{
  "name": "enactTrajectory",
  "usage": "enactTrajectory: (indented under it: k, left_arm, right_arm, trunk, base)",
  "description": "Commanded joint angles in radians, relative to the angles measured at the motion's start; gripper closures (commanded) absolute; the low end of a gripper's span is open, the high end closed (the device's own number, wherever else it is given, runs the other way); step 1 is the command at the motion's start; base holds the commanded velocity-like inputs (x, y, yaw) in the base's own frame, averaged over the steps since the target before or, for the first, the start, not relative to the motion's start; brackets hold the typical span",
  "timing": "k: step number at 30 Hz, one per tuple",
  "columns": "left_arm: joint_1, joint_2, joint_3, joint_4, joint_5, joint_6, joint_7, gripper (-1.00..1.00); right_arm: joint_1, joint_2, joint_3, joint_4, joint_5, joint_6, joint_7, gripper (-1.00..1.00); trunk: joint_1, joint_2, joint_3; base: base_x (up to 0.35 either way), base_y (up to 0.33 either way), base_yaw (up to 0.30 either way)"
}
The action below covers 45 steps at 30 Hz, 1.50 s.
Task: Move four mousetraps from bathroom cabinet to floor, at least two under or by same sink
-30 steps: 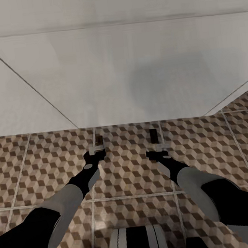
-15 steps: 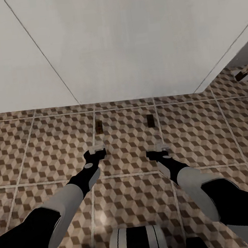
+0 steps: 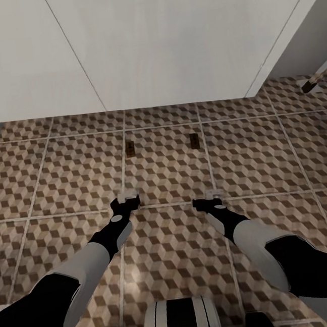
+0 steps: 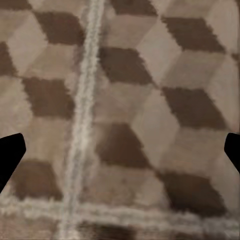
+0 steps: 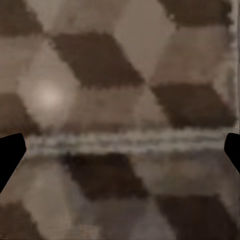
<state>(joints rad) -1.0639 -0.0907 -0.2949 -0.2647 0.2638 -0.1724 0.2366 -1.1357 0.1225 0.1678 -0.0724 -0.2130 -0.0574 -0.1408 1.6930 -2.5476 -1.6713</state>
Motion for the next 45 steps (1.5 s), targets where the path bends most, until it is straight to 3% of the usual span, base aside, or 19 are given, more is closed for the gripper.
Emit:
enactTrajectory:
  k: [1,12,45]
  left_arm:
    - [-0.001,0.0,-0.009,0.001,0.009,-0.004,0.005,-1.0]
    - [-0.001,0.002,-0.01,0.002,0.008,-0.01,0.002,-1.0]
    - [-0.001,-0.003,-0.012,0.011,0.009,-0.007,0.007,-1.0]
  right_arm:
    - [-0.001,0.0,0.009,0.0,-0.01,-0.004,-0.003,-1.0]
    - [-0.001,-0.001,0.01,-0.009,-0.009,-0.006,-0.003,-1.0]
    - [-0.001,-0.002,0.012,-0.012,0.002,-0.006,-0.003,-1.0]
  trunk:
    - [-0.001,0.0,0.0]
    - [-0.001,0.0,0.0]
    - [-0.001,0.0,0.0]
  base:
    - [-0.334,0.0,0.0]
    - [-0.163,0.0,0.0]
    - [-0.007,0.0,0.0]
